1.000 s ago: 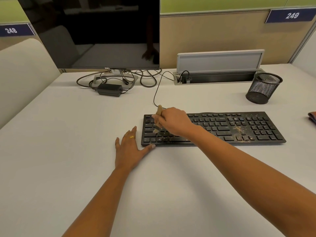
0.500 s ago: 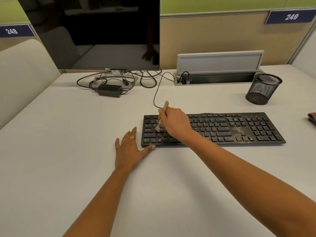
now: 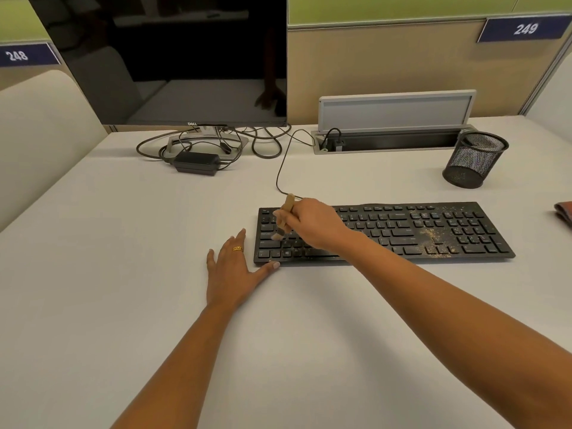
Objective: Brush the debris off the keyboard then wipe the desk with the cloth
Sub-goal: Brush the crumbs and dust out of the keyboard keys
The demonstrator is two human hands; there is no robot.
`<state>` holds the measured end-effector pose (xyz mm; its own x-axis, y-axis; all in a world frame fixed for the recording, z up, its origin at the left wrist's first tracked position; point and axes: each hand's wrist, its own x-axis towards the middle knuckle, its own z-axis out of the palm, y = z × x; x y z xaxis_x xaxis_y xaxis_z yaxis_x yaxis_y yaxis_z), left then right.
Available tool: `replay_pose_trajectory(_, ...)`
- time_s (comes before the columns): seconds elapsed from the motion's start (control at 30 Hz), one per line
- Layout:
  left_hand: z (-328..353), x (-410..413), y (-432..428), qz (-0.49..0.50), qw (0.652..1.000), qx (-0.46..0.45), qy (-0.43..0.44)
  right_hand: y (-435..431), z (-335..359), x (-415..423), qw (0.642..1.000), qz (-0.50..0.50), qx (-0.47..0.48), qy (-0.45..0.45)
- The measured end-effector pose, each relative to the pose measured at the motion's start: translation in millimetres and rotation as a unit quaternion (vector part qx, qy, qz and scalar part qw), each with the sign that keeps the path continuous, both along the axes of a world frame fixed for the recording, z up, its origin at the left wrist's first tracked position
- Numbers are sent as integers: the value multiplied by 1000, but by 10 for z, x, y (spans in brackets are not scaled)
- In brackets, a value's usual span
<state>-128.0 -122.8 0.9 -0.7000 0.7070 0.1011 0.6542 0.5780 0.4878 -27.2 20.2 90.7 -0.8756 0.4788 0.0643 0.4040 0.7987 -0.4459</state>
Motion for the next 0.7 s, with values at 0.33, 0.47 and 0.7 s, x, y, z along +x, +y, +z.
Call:
replay_pose_trajectory(0.33, -2, 0, 7, -1, 1000, 4, -2, -115, -32, -2, 997, 7, 70, -2)
replay_pose_trajectory(0.47, -5, 1, 8, -1, 1000, 1, 2, -130, 31, -65, 997, 17, 76, -12)
replay_pose_trajectory(0.7, -7, -6, 6, -2, 1000, 1, 2, -126, -18, -137, 998, 15, 69, -3)
